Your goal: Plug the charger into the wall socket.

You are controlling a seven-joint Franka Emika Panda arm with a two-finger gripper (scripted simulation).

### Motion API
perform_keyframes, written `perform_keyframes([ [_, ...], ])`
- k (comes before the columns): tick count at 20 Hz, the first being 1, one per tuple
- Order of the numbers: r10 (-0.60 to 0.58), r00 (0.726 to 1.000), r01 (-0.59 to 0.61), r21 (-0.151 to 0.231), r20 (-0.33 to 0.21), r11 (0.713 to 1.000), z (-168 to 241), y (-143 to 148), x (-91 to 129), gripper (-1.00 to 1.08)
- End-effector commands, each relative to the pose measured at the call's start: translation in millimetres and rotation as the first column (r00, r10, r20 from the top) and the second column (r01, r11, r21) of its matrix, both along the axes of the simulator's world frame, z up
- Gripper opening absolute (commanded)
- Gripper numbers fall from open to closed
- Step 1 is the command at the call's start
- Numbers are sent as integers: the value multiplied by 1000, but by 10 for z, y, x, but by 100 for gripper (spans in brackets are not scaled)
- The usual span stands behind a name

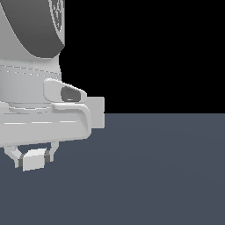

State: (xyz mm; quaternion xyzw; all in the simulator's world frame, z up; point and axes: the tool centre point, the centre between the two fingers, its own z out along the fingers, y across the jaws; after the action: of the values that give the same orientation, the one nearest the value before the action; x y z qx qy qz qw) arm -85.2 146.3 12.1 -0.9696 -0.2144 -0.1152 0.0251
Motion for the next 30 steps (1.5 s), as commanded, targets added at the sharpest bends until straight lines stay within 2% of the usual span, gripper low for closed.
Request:
perform_keyframes([
  [1,-7,1000,7,1,0,1000,13,-1,13,-100],
  [7,-82,997,82,3,1,997,129,-36,126,-100],
  [12,-193,981,193,5,1,981,305,-110,292,-100],
  [15,-277,961,277,6,1,961,436,-183,412,-100],
  [21,-430,903,430,5,1,903,683,-360,622,-100],
  [26,-508,861,508,4,1,861,809,-474,720,-100],
  [30,-542,840,542,2,1,840,865,-532,760,-100],
])
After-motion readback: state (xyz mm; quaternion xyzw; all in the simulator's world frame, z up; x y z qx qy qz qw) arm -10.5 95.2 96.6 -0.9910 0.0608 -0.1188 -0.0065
